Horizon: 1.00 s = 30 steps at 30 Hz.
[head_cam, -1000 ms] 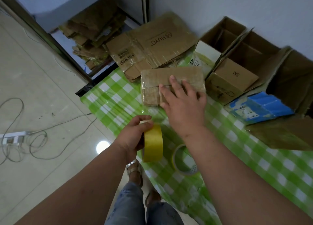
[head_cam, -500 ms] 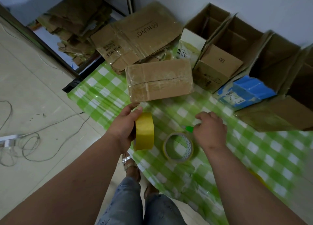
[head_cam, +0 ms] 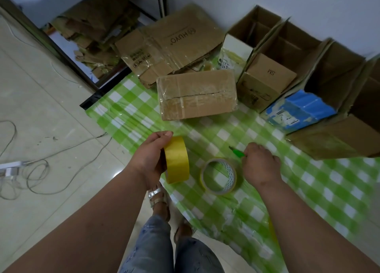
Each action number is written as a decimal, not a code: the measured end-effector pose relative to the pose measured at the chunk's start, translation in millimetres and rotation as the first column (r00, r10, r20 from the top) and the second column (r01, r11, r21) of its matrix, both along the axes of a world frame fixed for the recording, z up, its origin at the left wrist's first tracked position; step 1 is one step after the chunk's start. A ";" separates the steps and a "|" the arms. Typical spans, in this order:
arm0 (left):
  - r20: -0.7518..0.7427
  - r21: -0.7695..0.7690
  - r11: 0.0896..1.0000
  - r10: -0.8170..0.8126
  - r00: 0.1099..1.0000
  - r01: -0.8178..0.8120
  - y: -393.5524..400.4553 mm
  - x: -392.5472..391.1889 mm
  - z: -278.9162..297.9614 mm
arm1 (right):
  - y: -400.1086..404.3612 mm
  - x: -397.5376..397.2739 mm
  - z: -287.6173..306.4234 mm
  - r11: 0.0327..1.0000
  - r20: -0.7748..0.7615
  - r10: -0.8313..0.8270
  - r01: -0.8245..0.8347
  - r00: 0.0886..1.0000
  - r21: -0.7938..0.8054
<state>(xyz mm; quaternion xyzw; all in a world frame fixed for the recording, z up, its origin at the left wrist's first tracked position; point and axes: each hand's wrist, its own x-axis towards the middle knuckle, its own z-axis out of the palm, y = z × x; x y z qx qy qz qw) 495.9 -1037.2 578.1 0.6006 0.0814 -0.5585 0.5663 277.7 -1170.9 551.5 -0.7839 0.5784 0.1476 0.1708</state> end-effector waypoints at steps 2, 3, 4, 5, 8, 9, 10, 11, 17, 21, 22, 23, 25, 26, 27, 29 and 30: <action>-0.011 -0.010 1.000 0.009 1.000 -0.009 2.2 0.2 0.8 | 0.7 6.7 4.8 0.999 0.124 -0.046 0.046 0.991 -0.004; -0.011 -0.014 1.000 0.012 1.000 -0.013 3.1 0.3 1.0 | 0.8 10.6 8.7 0.997 0.209 -0.082 0.083 0.974 0.006; -0.008 -0.016 1.000 0.016 1.000 -0.016 4.1 0.7 1.0 | 1.2 15.9 14.0 0.992 0.302 -0.123 0.121 0.945 0.025; -0.001 -0.016 1.000 0.020 1.000 -0.020 5.0 1.1 0.9 | 2.4 22.4 21.3 0.986 0.394 -0.165 0.153 0.904 0.062; 0.036 -0.013 1.000 0.028 0.999 -0.027 6.9 2.9 1.3 | 11.5 46.8 43.4 0.963 0.580 -0.232 0.102 0.781 0.248; 0.048 -0.009 1.000 0.023 0.999 -0.022 7.1 3.5 1.6 | 16.4 54.1 49.7 0.950 0.601 -0.232 0.046 0.765 0.308; 0.062 -0.004 1.000 0.013 0.998 -0.013 6.9 4.2 2.0 | 20.8 60.8 54.4 0.937 0.610 -0.213 -0.017 0.763 0.348; 0.077 0.000 1.000 0.001 0.997 -0.001 6.4 4.7 2.3 | 25.0 67.2 57.2 0.927 0.614 -0.181 -0.075 0.769 0.366; 0.109 0.016 1.000 -0.021 0.994 0.019 3.8 3.3 5.6 | 35.5 92.4 58.9 0.917 0.611 -0.050 -0.206 0.790 0.342; 0.077 0.005 1.000 0.003 0.997 -0.003 3.5 -0.5 9.0 | 33.7 104.6 59.8 0.936 0.580 0.044 -0.238 0.813 0.261; 0.069 0.005 1.000 0.010 0.998 -0.010 3.3 -1.0 9.9 | 33.2 106.5 60.6 0.940 0.574 0.056 -0.237 0.817 0.246; 0.059 0.005 1.000 0.014 0.998 -0.015 3.3 -1.4 10.9 | 32.4 107.8 61.1 0.944 0.575 0.057 -0.231 0.816 0.235; 0.050 0.010 1.000 0.010 0.999 -0.011 2.9 -1.6 11.9 | 30.7 108.6 61.8 0.950 0.587 0.046 -0.217 0.808 0.224; 0.053 0.012 1.000 0.003 0.999 -0.004 2.8 -1.5 11.8 | 30.0 108.9 62.3 0.951 0.587 0.050 -0.219 0.808 0.219; 0.058 0.014 1.000 -0.005 0.998 0.004 2.6 -1.7 11.8 | 29.5 109.3 62.8 0.951 0.580 0.062 -0.224 0.812 0.213; 0.067 0.021 1.000 -0.022 0.997 0.020 1.8 -2.2 11.9 | 28.5 110.8 64.4 0.952 0.550 0.093 -0.236 0.830 0.195; 0.069 0.022 0.999 -0.027 0.997 0.026 1.4 -2.5 11.8 | 28.2 111.9 65.5 0.953 0.535 0.109 -0.242 0.838 0.185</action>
